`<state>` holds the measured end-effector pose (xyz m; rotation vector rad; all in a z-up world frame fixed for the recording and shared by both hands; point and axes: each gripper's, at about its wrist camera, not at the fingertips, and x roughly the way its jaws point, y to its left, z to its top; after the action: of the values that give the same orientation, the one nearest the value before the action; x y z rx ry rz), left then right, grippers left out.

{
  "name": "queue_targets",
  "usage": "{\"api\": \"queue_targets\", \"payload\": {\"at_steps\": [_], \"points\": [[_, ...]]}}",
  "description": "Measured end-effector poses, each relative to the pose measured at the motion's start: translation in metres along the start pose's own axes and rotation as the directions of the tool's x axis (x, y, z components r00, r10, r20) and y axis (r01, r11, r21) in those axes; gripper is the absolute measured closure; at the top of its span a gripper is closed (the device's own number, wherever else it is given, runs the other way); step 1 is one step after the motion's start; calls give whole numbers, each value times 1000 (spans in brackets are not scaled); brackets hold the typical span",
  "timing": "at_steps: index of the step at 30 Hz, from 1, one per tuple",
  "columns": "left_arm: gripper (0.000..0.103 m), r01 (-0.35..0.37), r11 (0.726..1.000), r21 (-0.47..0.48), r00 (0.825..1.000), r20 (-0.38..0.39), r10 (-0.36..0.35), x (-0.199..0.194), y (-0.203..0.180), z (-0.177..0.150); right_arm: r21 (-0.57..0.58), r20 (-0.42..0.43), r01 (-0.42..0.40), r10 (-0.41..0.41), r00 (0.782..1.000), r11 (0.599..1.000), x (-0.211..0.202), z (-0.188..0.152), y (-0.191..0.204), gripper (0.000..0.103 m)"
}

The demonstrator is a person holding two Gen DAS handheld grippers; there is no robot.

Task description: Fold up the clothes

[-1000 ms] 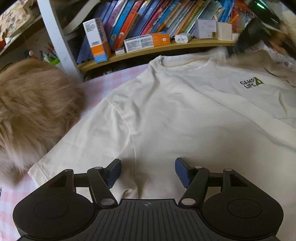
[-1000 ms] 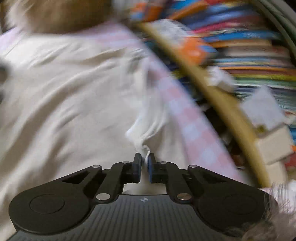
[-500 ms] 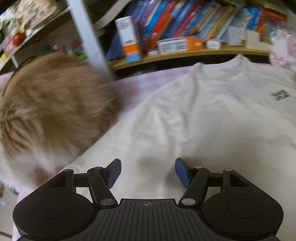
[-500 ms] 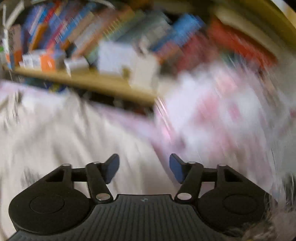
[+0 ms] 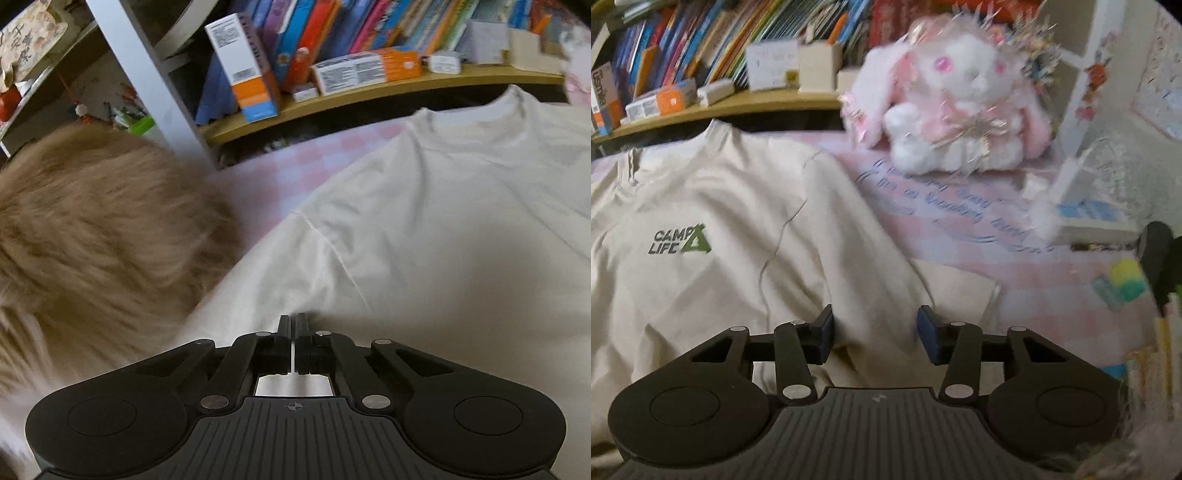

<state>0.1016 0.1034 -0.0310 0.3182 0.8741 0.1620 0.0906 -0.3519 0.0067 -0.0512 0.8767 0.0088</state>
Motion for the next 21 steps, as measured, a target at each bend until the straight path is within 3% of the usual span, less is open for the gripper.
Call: {"api": "queue_targets", "payload": {"at_steps": [4, 9, 13, 17, 21], "points": [[103, -55, 996, 68, 998, 18, 54, 10, -4, 4, 33, 37, -9, 8, 999, 999, -19, -3, -22, 51], [102, -134, 989, 66, 991, -5, 135, 17, -2, 9, 59, 30, -55, 53, 998, 997, -27, -14, -44, 51], [91, -189, 980, 58, 979, -60, 193, 8, -9, 15, 46, 11, -116, 115, 993, 992, -26, -17, -50, 51], [89, -89, 995, 35, 994, 74, 86, -51, -32, 6, 165, 40, -171, 167, 985, 971, -23, -12, -69, 51], [87, 94, 992, 79, 990, 100, -101, -100, -70, -18, 275, 45, -184, 179, 983, 944, -4, 0, -90, 60]]}}
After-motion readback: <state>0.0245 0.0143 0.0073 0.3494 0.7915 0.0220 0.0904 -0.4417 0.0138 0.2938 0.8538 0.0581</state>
